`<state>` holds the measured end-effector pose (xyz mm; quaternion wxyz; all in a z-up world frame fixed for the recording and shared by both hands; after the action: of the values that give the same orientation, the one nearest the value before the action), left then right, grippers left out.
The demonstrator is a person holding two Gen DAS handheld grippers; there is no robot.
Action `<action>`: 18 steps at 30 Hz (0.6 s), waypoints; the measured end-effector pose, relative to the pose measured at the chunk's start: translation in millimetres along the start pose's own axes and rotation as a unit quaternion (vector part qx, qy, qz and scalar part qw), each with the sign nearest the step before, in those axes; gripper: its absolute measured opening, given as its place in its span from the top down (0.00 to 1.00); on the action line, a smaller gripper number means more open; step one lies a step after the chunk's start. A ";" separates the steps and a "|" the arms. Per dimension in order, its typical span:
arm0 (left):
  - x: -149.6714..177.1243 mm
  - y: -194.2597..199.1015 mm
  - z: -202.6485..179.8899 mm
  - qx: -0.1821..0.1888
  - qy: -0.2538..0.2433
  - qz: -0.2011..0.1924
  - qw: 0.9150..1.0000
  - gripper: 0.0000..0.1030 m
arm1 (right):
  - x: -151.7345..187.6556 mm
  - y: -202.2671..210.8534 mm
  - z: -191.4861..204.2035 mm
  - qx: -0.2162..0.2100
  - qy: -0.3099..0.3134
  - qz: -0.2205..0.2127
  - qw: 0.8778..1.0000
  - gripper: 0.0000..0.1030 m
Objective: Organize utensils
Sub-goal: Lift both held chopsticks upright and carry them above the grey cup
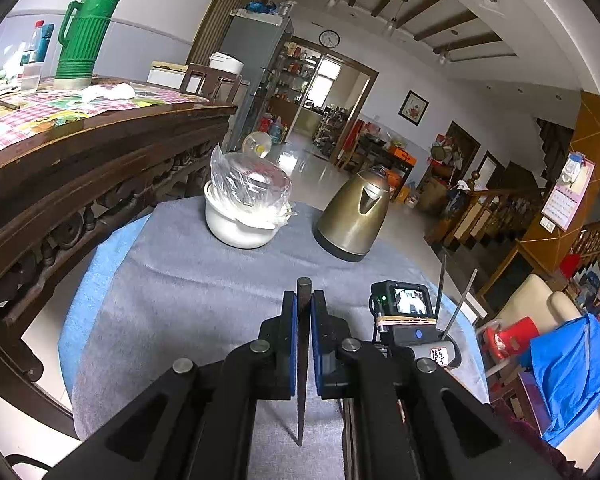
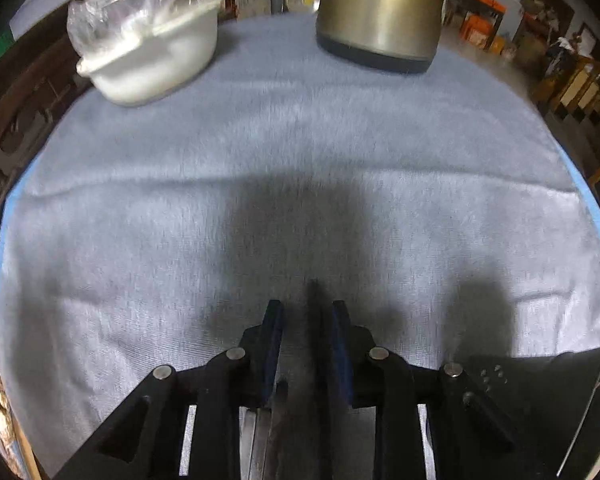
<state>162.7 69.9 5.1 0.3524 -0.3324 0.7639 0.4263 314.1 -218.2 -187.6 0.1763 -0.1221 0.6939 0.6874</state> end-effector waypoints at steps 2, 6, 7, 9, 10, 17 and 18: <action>0.0 -0.3 0.4 0.000 0.000 0.001 1.000 0.93 | 1.6 2.8 -0.2 -0.004 0.008 -0.005 1.000 0.93; 1.2 0.7 -1.9 -0.003 -0.008 0.000 1.000 0.93 | 9.0 30.7 -6.2 -0.009 0.011 -0.064 0.998 0.93; 1.5 1.3 -4.2 -0.005 -0.010 0.000 1.000 0.93 | 11.6 41.2 -8.9 -0.011 0.009 -0.079 0.997 0.93; 1.6 2.3 -9.4 -0.006 -0.013 -0.001 1.000 0.93 | 18.3 66.0 -14.3 -0.029 0.005 -0.113 0.993 0.93; 2.0 2.7 -13.1 -0.006 -0.014 -0.001 1.000 0.93 | 22.3 79.8 -16.8 -0.041 0.003 -0.130 0.991 0.93; 4.4 3.8 -45.5 0.001 -0.034 -0.003 0.999 0.93 | 58.7 184.1 -51.4 -0.096 -0.028 -0.276 0.956 0.93; 4.9 4.0 -51.7 0.003 -0.037 -0.003 0.999 0.93 | 63.9 195.1 -59.0 -0.100 -0.037 -0.292 0.950 0.93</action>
<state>143.8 24.7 22.8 0.3831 -0.3175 0.7505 0.4349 171.2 -267.5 -36.6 0.3820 -0.3110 0.5483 0.6758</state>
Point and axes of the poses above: each gripper's, at about its wrist camera, not at the fingertips, and y roughly against the way its jaws point, z to its left, x to its underside, the point moved 2 cm from there along -y, roughly the way its jaws point, and after that the axes turned 5 degrees about -z, right-handed, at the moved point
